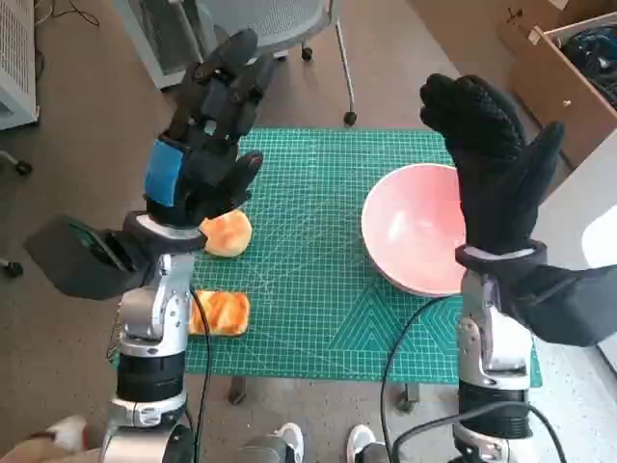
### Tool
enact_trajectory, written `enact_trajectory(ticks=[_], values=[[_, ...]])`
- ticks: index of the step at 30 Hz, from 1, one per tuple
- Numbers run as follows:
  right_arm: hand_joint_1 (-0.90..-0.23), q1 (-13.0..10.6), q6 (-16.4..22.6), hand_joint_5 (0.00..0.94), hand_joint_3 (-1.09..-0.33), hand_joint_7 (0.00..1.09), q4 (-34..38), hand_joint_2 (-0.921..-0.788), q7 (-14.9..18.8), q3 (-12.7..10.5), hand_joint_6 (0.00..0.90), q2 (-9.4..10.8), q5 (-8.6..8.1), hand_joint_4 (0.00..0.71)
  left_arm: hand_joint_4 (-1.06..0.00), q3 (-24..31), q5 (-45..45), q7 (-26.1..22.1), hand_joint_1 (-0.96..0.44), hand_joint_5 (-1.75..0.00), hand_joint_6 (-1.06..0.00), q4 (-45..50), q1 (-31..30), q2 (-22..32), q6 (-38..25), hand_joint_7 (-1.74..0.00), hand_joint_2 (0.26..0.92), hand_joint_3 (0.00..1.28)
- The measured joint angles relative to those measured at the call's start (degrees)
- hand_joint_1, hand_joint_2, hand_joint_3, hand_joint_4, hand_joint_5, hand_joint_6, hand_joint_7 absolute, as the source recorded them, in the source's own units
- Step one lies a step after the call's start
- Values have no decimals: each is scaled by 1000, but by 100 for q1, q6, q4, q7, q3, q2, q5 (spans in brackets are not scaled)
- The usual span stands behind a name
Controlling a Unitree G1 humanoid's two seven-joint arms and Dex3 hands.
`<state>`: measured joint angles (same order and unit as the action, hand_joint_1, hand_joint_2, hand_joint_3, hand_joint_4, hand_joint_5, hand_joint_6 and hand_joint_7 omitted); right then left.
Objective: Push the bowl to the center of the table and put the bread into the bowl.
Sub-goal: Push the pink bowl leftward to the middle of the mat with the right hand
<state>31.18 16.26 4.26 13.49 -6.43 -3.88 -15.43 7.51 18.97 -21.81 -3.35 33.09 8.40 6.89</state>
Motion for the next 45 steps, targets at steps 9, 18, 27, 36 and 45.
enact_trajectory(ticks=[9, 18, 27, 36, 45], values=[[-607, -11, 3, 2, -600, 437, 14, -921, 52, 8, 180, -3, -14, 307, 1, 6, 35, -16, -612, -256, 1, -9, 51, 9, -13, -605, 921, 317], [-603, -17, 3, 2, -600, 435, 40, -921, 101, 7, 181, -1, -20, 308, 1, 3, 127, -44, -615, -256, 1, -7, 52, 24, -89, -607, 921, 311], [-597, -41, 3, 0, -601, 434, 39, -921, 105, 9, 184, 4, -19, 305, 1, -1, 131, -44, -617, -265, 1, 7, 52, 42, -160, -609, 921, 311], [-596, -45, 18, 0, -602, 432, 39, -921, 107, -17, 185, 1, -40, 305, 1, -6, 128, -46, -608, -271, 1, 6, 52, 46, -165, -610, 921, 308], [-600, -107, 58, 0, -626, 435, -14, -921, 120, -258, 165, -180, -138, 294, 1, -18, 124, -38, -603, -271, 1, 12, 51, 43, -164, -608, 921, 310]])
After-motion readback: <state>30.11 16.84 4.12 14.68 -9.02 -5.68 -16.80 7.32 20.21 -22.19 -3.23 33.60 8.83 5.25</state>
